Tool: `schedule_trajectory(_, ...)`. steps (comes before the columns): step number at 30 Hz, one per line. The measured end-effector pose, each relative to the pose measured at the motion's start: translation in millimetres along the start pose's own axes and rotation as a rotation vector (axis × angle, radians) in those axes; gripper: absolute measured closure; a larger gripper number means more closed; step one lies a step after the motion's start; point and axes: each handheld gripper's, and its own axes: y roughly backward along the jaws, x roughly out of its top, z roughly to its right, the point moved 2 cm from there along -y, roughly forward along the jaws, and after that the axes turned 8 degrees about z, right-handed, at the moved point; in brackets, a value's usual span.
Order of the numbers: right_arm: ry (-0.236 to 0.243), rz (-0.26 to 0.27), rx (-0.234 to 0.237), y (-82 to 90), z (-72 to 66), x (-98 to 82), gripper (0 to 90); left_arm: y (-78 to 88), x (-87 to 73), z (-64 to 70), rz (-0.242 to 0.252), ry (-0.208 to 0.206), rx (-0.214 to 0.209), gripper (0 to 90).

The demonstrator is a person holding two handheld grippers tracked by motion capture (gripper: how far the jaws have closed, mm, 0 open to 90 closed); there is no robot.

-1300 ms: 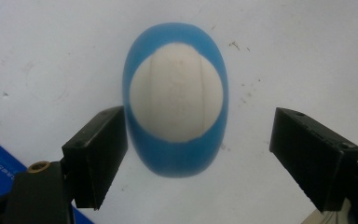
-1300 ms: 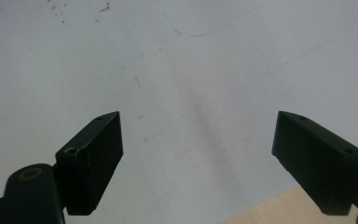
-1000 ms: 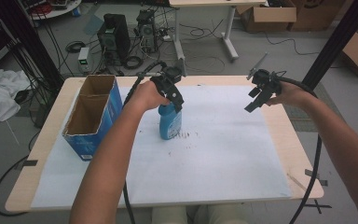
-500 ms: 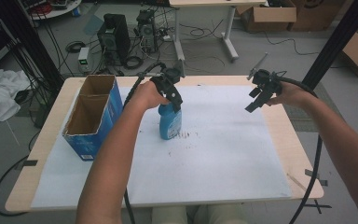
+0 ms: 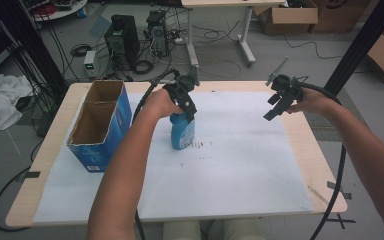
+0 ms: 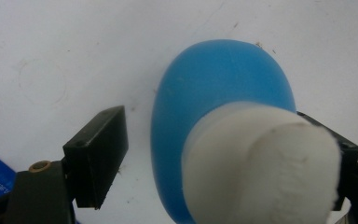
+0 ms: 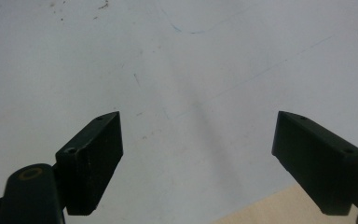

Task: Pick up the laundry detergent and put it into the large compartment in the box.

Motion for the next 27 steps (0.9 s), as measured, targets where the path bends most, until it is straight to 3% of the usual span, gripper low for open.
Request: schedule_trajectory(27,0.002,0.002,-0.003,1.1,-1.6,0.8,16.2,2.2,-2.1,1.3,0.019,-0.004,-0.037,29.6)
